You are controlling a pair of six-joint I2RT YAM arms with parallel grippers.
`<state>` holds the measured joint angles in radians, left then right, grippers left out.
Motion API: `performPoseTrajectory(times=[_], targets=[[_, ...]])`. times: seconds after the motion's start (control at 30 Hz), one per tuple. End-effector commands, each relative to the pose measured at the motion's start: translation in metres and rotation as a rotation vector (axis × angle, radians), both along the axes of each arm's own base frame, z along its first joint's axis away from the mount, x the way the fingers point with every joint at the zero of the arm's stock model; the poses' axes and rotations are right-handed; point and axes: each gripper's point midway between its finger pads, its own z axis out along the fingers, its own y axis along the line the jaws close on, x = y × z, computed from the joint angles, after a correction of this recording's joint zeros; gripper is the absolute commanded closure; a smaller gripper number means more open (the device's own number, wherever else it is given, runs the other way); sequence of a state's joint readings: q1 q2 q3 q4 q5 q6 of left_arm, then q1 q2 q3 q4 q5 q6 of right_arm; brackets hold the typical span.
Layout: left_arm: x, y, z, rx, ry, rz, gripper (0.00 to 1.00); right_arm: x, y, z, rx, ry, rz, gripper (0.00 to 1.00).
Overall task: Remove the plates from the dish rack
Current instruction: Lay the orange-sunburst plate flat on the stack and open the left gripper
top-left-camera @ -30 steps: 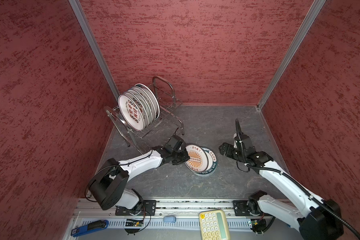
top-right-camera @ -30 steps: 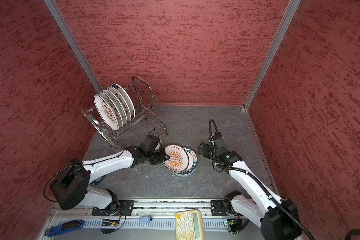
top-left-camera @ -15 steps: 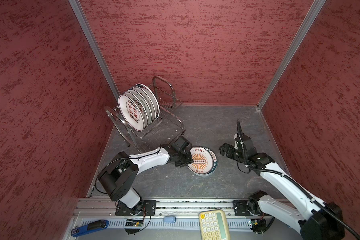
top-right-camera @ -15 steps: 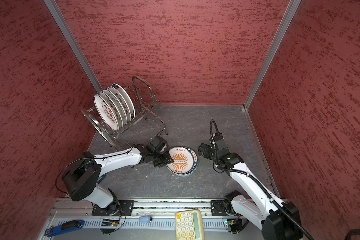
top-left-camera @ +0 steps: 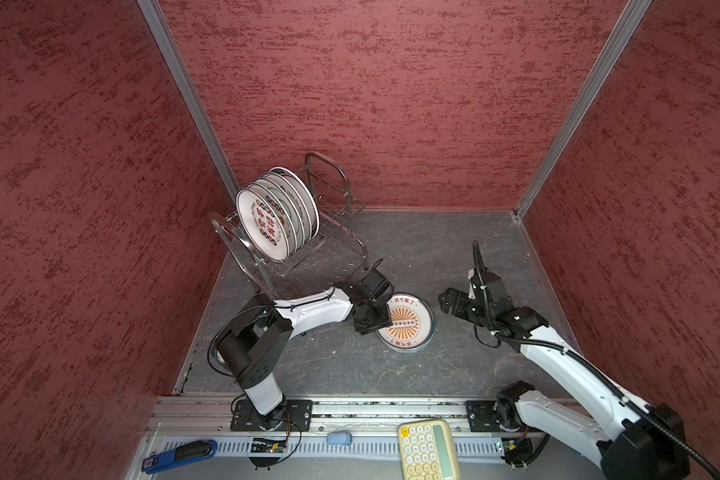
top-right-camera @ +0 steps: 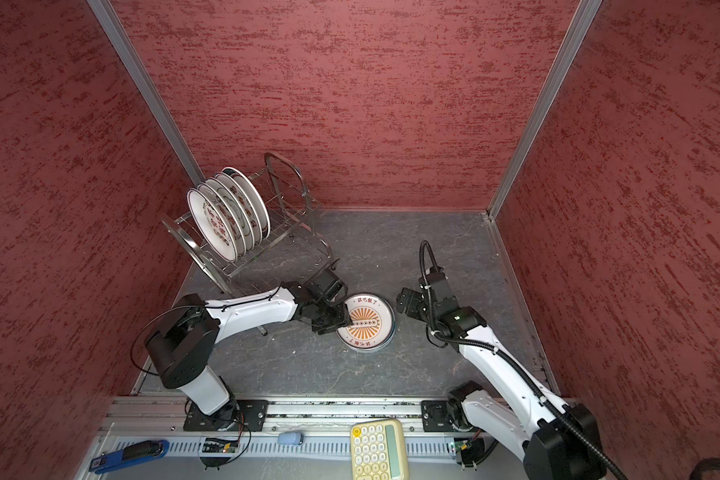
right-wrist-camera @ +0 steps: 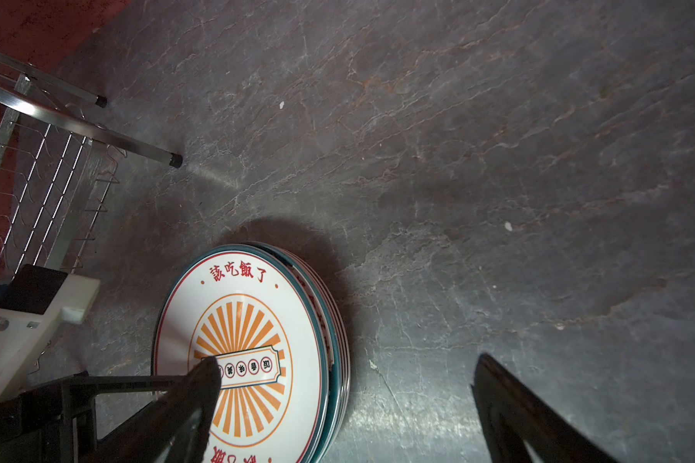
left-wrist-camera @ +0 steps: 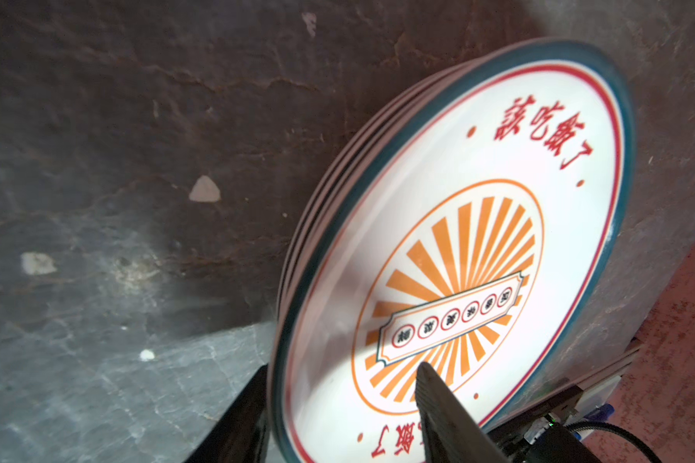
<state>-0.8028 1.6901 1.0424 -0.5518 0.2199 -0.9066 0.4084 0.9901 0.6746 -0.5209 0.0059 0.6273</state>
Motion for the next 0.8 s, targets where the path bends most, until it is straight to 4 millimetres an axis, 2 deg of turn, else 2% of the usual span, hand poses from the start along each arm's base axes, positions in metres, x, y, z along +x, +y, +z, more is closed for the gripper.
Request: performPoseTrajectory(times=[0.0, 0.2, 0.77], targets=[[0.001, 0.006, -0.001, 0.062, -0.004, -0.001, 0.38, 0.005, -0.004, 0.002, -0.016, -0.031, -0.014, 0.01], [0.002, 0.002, 0.001, 0.071, -0.02, -0.022, 0.31, 0.005, -0.003, 0.0, -0.012, -0.028, -0.009, 0.01], [0.002, -0.011, 0.004, 0.125, -0.025, -0.078, 0.26, 0.0, -0.008, 0.0, -0.022, -0.038, -0.018, 0.01]])
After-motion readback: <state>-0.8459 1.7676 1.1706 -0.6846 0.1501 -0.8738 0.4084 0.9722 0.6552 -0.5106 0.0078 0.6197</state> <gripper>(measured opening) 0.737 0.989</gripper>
